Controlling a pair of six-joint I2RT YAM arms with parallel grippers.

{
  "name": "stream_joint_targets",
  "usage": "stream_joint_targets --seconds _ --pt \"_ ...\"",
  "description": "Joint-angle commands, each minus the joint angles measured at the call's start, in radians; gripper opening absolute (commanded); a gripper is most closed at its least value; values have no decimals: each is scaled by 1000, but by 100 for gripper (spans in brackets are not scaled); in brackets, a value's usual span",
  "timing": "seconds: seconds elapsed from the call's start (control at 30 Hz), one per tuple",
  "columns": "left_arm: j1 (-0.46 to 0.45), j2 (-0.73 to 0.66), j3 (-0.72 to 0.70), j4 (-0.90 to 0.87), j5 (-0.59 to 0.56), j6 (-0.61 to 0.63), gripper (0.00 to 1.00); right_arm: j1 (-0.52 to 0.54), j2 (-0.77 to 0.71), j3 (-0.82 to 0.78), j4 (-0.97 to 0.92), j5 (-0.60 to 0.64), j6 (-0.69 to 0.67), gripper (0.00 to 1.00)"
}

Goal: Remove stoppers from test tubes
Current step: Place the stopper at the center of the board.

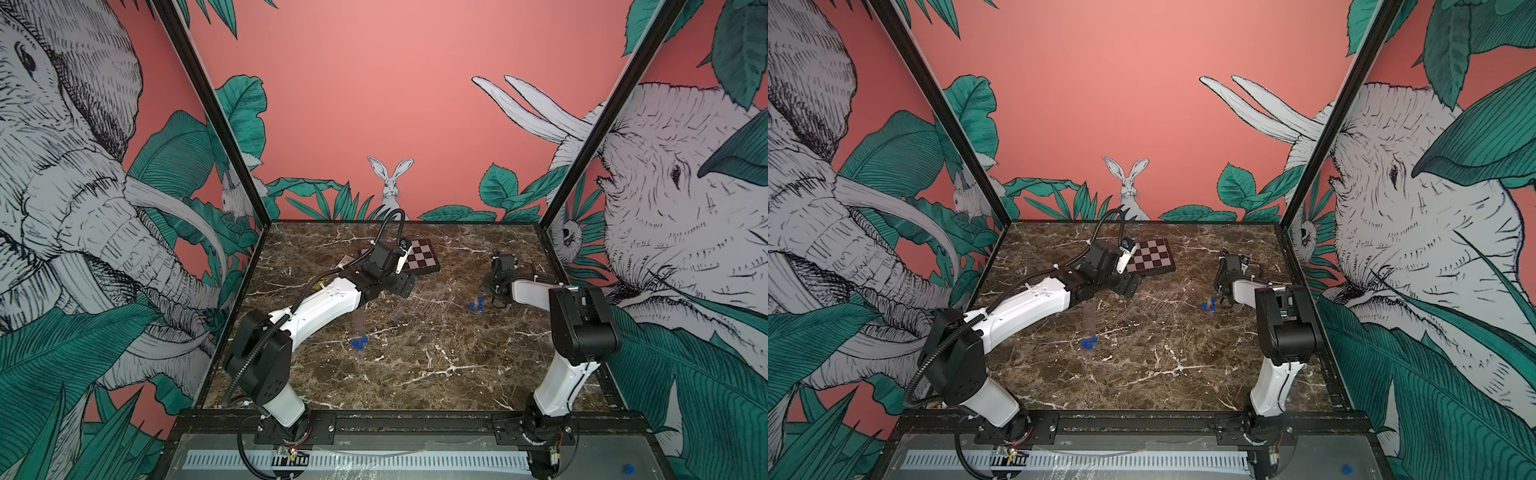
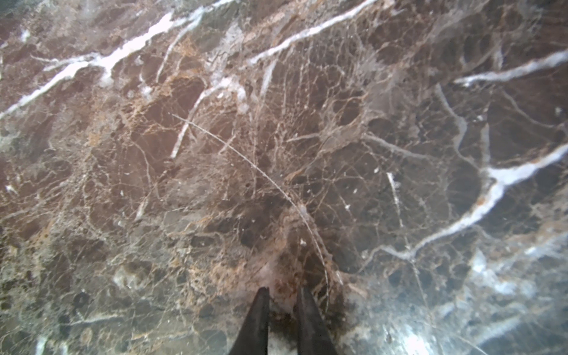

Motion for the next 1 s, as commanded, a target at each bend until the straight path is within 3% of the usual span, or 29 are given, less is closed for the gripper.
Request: stream_joint_targets --seconds 0.0,0.5,0.87,0.97 --pt "-7 -54 -12 4 -14 -3 99 6 18 -7 -68 8 13 19" --pt "-7 -66 -15 3 -29 -4 100 6 5 -16 -44 -3 3 22" --pt "-6 -141 -41 39 -124 -5 100 6 -143 47 -61 -21 -91 27" --pt "-6 -172 -85 122 -238 -46 99 6 -203 41 -73 -26 -103 28"
